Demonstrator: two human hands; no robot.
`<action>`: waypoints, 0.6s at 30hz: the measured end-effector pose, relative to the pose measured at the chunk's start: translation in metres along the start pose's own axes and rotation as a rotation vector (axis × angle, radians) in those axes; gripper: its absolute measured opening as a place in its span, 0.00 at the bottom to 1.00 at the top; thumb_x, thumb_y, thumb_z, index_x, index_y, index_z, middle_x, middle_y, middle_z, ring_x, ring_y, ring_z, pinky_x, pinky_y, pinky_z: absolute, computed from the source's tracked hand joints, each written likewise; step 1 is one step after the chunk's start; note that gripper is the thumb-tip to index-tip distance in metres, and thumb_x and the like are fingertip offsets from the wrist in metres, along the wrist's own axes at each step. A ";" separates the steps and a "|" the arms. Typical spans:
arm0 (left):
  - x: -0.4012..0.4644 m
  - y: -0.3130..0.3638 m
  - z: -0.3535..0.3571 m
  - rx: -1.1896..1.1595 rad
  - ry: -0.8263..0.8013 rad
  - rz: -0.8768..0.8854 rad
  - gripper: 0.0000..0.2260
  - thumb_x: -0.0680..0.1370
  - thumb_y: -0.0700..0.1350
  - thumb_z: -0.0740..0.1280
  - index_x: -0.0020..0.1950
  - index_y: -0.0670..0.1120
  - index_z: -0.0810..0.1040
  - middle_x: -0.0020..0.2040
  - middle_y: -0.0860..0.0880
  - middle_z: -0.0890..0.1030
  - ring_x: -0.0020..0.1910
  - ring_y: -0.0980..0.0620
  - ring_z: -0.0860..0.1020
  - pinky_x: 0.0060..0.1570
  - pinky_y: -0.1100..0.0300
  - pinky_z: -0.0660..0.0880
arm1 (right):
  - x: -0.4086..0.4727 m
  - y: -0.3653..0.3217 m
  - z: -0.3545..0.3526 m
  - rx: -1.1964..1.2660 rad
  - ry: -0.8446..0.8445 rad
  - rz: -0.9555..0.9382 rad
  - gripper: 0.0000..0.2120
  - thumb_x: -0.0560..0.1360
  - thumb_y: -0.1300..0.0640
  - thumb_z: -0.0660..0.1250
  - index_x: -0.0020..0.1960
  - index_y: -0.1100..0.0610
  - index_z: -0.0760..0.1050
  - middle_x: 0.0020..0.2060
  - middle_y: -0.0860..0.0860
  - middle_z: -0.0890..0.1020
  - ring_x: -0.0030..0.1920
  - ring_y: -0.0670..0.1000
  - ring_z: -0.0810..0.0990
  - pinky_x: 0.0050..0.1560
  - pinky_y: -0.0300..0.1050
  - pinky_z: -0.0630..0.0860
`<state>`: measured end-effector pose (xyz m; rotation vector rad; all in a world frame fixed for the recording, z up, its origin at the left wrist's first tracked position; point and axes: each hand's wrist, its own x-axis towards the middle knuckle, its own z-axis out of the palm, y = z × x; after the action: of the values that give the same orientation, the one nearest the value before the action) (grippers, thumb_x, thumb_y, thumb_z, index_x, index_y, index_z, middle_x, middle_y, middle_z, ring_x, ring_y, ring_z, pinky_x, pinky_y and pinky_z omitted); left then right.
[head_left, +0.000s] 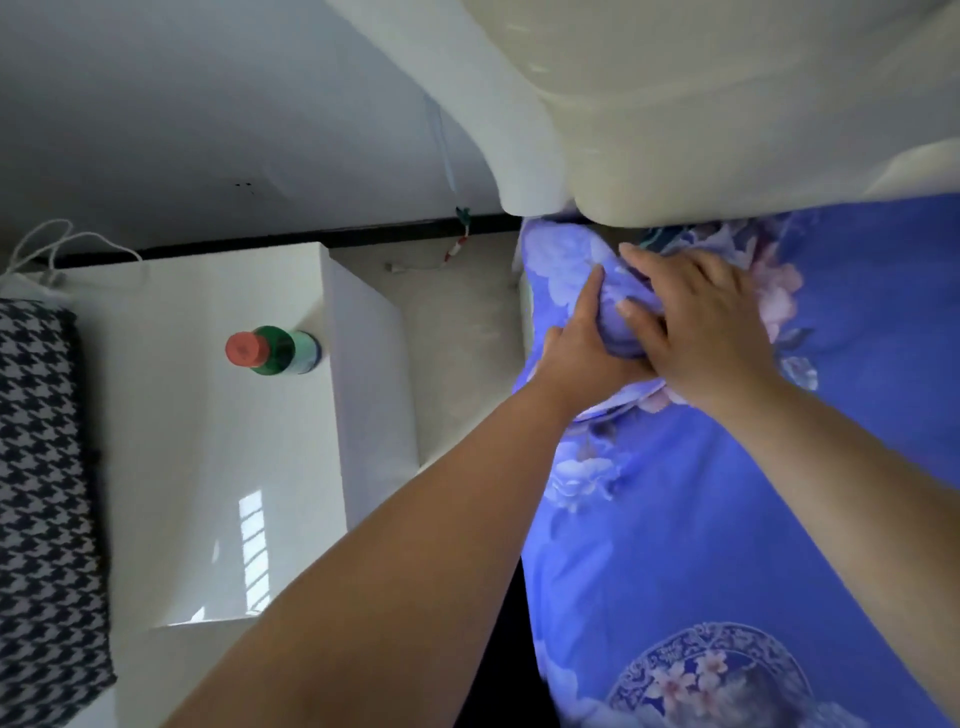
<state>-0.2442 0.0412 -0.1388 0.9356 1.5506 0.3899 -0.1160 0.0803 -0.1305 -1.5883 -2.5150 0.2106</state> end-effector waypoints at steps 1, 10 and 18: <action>-0.002 0.007 0.003 0.033 -0.039 0.029 0.54 0.57 0.63 0.71 0.77 0.60 0.47 0.54 0.55 0.78 0.63 0.49 0.71 0.66 0.55 0.66 | -0.001 0.006 -0.009 0.032 -0.026 -0.003 0.22 0.77 0.46 0.55 0.69 0.52 0.69 0.57 0.52 0.79 0.57 0.58 0.73 0.56 0.54 0.66; -0.019 0.020 0.062 0.415 -0.101 0.272 0.33 0.69 0.53 0.71 0.71 0.45 0.66 0.66 0.45 0.73 0.65 0.44 0.70 0.61 0.53 0.70 | 0.024 0.023 -0.062 -0.307 -0.769 -0.390 0.21 0.80 0.49 0.45 0.50 0.51 0.77 0.47 0.53 0.81 0.55 0.59 0.75 0.62 0.61 0.65; -0.019 0.006 0.055 0.534 0.165 0.457 0.44 0.63 0.60 0.75 0.72 0.45 0.62 0.68 0.47 0.68 0.66 0.45 0.70 0.62 0.48 0.69 | 0.062 0.067 -0.030 -0.238 -0.889 0.064 0.25 0.75 0.40 0.44 0.53 0.56 0.71 0.61 0.60 0.74 0.65 0.59 0.67 0.69 0.52 0.59</action>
<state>-0.1912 0.0163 -0.1345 1.7253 1.6158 0.3847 -0.0774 0.1659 -0.1112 -1.9820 -3.2135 0.8122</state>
